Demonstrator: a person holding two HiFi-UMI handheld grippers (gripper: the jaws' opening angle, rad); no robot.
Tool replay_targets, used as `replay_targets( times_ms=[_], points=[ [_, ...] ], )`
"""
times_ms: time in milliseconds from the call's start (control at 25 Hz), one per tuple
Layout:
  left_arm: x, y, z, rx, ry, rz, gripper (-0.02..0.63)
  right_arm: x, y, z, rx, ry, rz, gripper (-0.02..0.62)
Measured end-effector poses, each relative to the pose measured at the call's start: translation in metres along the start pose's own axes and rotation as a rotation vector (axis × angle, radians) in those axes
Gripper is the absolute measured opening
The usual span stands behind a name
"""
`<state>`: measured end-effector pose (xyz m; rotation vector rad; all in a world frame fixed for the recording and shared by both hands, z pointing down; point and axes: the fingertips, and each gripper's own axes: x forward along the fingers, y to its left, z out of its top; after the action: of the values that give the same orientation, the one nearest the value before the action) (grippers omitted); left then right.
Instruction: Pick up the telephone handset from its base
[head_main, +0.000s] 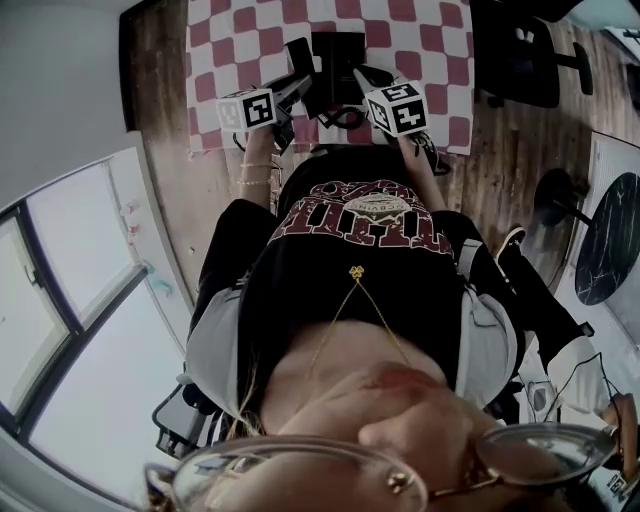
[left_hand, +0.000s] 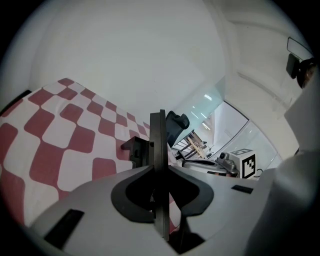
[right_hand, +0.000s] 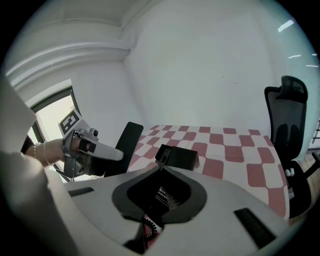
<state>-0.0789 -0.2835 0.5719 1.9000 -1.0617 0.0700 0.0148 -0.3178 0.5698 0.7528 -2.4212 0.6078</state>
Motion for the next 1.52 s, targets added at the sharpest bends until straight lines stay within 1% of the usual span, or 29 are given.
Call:
replay_targets(
  times_ms=[120,240,440,520,640,840,1040,1200,1360,1520],
  points=[
    [-0.005,-0.004,0.003,-0.021,-0.025,-0.020,0.081,-0.002,0.001,0.001,-0.007,-0.006,-0.001,0.020],
    [-0.007,-0.002,0.001,-0.061,-0.054,-0.047,0.080,-0.004,0.002,0.004,-0.007,-0.017,-0.001,0.020],
    [-0.014,-0.015,0.013,-0.071,-0.100,-0.085,0.080,-0.007,0.002,0.011,-0.010,-0.045,0.005,0.020],
    [-0.019,-0.022,0.018,-0.064,-0.107,-0.084,0.081,-0.008,0.004,0.014,-0.014,-0.058,0.011,0.020],
    [-0.027,-0.028,0.021,-0.077,-0.114,-0.071,0.081,-0.010,0.008,0.019,-0.023,-0.070,0.021,0.020],
    [-0.031,-0.032,0.026,-0.060,-0.137,-0.084,0.081,-0.012,0.009,0.026,-0.042,-0.085,0.019,0.020],
    [-0.034,-0.040,0.031,-0.053,-0.158,-0.116,0.081,-0.014,0.008,0.033,-0.039,-0.098,0.010,0.020],
    [-0.038,-0.054,0.040,-0.018,-0.166,-0.120,0.081,-0.015,0.007,0.037,-0.037,-0.101,0.008,0.020],
    [-0.039,-0.055,0.037,-0.033,-0.182,-0.145,0.081,-0.017,0.005,0.040,-0.043,-0.105,0.002,0.020],
    [-0.042,-0.062,0.040,-0.018,-0.190,-0.153,0.081,-0.018,0.005,0.046,-0.044,-0.120,0.002,0.020]
  ],
)
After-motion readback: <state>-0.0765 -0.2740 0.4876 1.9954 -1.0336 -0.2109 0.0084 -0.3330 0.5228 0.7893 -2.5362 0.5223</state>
